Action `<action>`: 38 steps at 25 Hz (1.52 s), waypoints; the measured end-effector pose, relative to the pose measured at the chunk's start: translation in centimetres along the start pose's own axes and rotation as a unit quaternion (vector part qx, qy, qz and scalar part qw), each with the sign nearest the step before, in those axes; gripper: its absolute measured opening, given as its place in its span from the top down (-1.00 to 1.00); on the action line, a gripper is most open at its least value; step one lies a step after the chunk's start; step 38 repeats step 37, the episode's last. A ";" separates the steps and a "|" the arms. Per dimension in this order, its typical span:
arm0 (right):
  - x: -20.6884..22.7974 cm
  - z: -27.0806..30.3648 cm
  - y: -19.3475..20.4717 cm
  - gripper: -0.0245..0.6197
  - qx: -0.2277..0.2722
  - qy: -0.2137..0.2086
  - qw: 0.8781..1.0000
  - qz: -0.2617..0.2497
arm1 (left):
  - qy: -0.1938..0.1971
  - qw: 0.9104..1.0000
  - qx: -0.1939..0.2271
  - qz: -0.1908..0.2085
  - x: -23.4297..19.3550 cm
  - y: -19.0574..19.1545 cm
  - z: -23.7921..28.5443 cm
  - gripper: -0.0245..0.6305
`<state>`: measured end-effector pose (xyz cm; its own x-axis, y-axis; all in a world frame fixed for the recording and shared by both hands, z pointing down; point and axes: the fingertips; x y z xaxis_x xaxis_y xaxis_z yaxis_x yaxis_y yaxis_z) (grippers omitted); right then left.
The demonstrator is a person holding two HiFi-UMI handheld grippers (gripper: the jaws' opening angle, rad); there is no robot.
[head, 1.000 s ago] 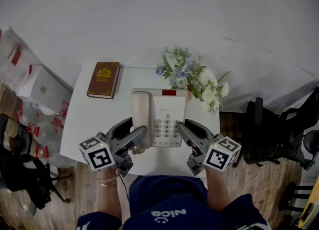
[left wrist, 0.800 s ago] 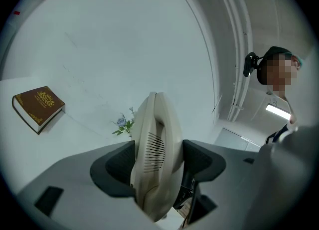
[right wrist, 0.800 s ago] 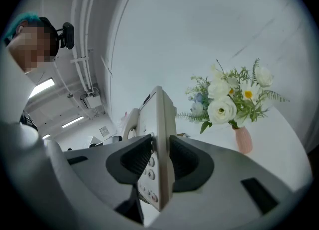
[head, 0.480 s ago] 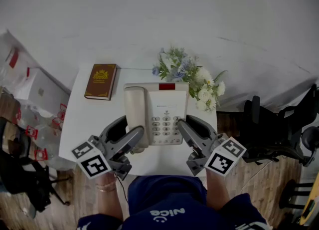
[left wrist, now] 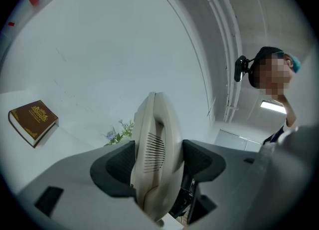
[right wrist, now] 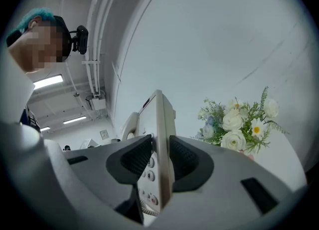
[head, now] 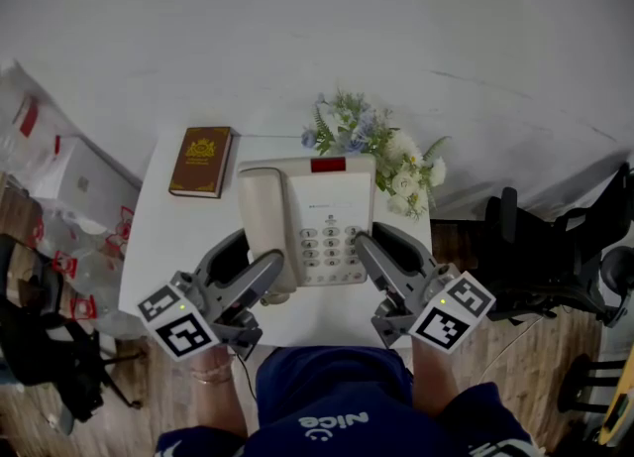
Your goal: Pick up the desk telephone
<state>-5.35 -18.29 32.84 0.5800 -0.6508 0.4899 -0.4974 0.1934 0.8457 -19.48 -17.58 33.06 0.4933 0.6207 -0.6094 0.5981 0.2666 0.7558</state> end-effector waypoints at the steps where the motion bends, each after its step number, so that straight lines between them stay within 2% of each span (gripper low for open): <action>1: 0.0 0.0 0.0 0.52 0.000 0.000 1.000 0.000 | 0.000 1.000 0.000 0.001 0.0 0.0 0.0 -0.04; 38: 0.6 0.0 0.6 0.55 0.000 0.003 1.000 0.003 | -0.013 1.000 -0.004 0.002 -0.4 0.5 -0.2 -0.03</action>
Point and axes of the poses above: the fingertips, and each gripper's own axes: z forward along the fingers, x to its right, y out of its underside, and after that the axes turned 13 degrees about x, right-handed
